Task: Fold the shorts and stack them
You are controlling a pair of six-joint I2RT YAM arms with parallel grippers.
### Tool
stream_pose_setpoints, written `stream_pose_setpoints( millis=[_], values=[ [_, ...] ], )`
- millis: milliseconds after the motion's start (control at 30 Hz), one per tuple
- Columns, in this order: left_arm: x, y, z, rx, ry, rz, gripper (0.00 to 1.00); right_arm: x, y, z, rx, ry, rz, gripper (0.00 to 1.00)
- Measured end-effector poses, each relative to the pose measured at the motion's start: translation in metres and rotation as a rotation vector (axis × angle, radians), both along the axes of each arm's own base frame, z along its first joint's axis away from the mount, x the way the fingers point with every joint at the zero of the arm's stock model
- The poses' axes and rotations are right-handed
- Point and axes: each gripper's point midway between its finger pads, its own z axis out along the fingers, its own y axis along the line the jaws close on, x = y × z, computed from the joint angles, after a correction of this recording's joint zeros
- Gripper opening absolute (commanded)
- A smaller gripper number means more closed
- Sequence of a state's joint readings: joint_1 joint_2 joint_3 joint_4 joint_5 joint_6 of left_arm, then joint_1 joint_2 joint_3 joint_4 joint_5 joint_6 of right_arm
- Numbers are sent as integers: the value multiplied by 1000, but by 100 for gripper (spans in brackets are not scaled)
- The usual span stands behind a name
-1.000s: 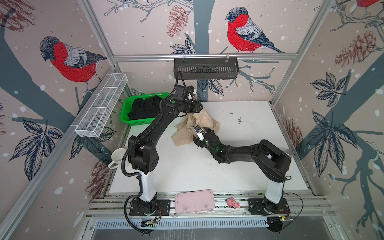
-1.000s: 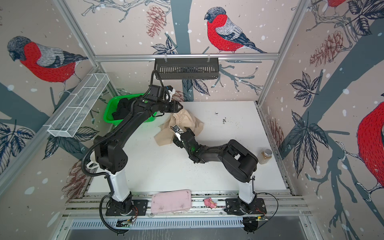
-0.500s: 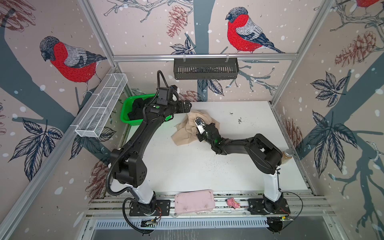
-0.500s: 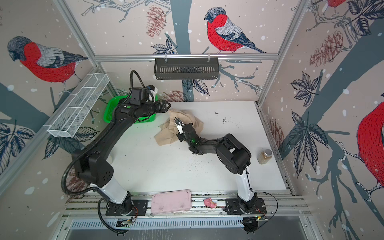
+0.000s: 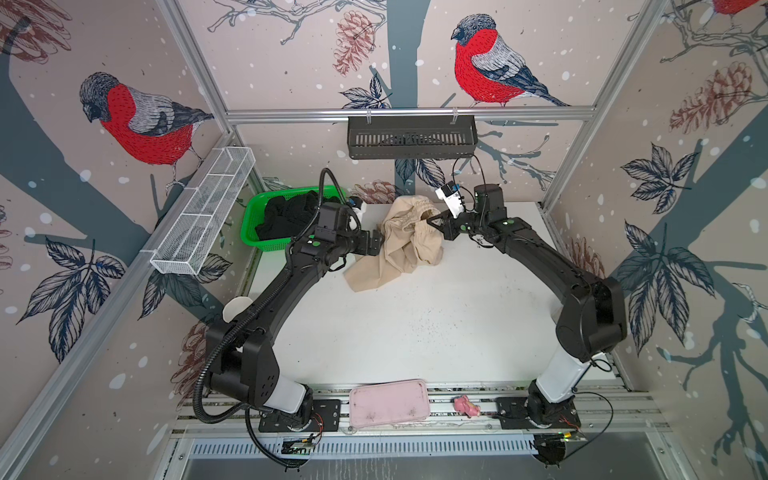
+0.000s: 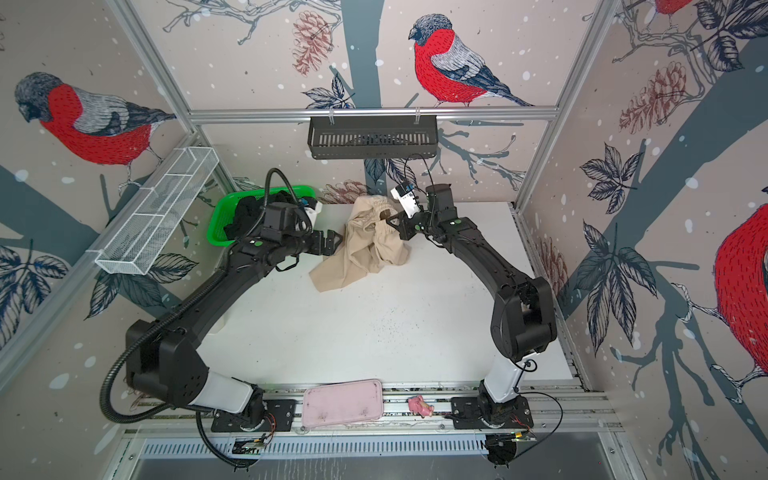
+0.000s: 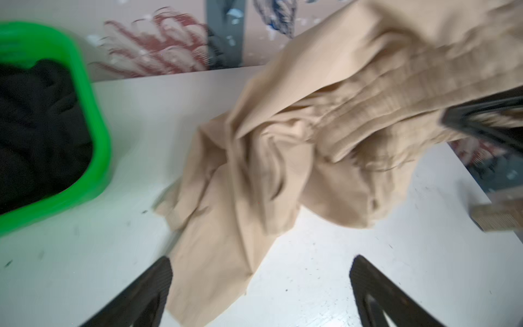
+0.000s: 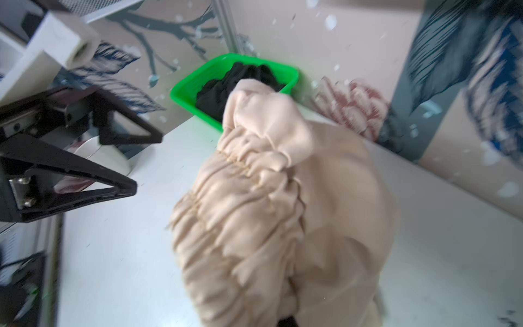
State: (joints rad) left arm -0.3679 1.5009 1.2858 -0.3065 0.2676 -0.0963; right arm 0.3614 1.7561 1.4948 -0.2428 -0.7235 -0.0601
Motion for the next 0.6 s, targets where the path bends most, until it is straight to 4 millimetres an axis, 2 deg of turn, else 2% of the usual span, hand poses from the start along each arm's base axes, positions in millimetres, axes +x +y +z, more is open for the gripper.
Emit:
stream_pose_setpoints(
  millis=[100, 167, 267, 367, 467, 600],
  values=[
    [-6, -35, -3, -9, -49, -138, 98, -21, -2, -18, 16, 100, 74, 2],
    [-5, -42, -13, 15, -63, -175, 98, -30, -5, -28, 38, 149, 104, 1],
    [-4, -47, -30, 49, -55, -204, 97, -37, -12, -33, 78, 207, 114, 1],
    [-1, -49, -42, 64, -56, -220, 93, -37, -18, -29, 117, 207, 118, 1],
    [0, -52, -54, 68, -39, -231, 89, -38, -17, -27, 146, 211, 131, 1],
    [2, -61, -66, 57, -23, -258, 88, -40, -15, -22, 166, 203, 146, 1]
  ],
)
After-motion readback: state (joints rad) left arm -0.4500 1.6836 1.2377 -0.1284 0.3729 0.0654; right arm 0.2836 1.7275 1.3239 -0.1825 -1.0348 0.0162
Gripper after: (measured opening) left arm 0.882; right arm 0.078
